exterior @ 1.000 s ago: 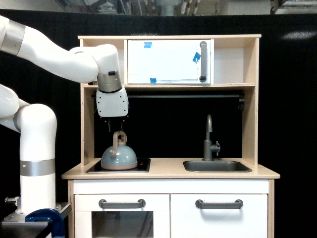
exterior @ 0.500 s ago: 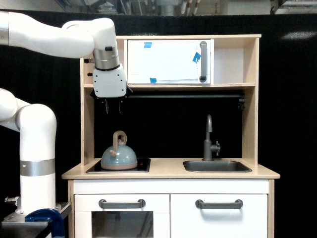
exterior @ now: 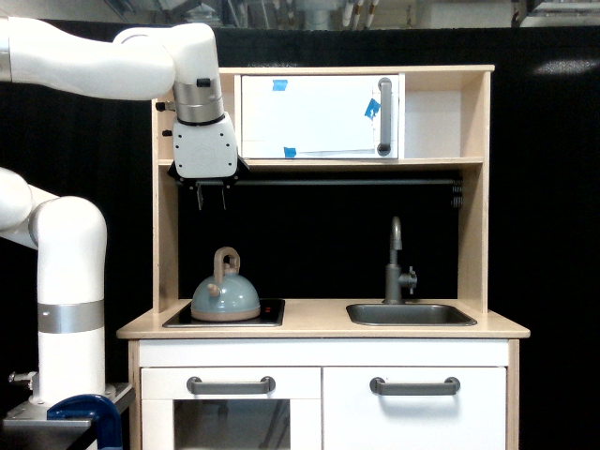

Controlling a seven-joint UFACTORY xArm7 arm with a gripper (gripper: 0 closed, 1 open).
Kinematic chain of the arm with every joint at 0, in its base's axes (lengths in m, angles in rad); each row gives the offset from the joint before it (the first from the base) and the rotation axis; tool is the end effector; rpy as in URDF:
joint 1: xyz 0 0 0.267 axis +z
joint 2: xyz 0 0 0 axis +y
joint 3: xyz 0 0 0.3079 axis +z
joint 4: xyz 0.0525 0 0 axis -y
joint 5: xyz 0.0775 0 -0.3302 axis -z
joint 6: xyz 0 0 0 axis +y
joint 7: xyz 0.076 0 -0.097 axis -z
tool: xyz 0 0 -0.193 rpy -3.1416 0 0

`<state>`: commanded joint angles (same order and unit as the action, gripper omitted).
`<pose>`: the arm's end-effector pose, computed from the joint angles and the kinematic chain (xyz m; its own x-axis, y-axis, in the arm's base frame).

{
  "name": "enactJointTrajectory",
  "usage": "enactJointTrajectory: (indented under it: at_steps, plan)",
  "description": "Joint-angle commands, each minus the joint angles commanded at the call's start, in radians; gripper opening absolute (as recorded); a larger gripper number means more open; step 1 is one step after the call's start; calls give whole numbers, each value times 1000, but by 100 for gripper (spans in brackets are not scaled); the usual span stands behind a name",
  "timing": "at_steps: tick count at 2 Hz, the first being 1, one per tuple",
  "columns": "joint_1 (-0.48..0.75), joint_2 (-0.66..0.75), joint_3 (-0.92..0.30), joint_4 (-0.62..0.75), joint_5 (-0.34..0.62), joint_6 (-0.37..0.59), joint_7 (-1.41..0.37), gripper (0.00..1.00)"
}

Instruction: Place the teapot on the stove

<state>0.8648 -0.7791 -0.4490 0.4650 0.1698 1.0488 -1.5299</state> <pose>0.2211 0.1915 0.2223 -0.3624 0.8140 0.4540 0.9270 0.3651 0.0854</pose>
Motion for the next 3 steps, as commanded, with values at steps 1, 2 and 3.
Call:
enactJointTrajectory:
  at_steps: [1, 2, 3]
  plan:
    - [-13, -81, -118, 145, 27, 263, -66, 100]
    - [-80, -171, -59, 147, -52, 370, -49, 100]
    - [-35, -148, -184, 170, 53, 439, -89, 100]
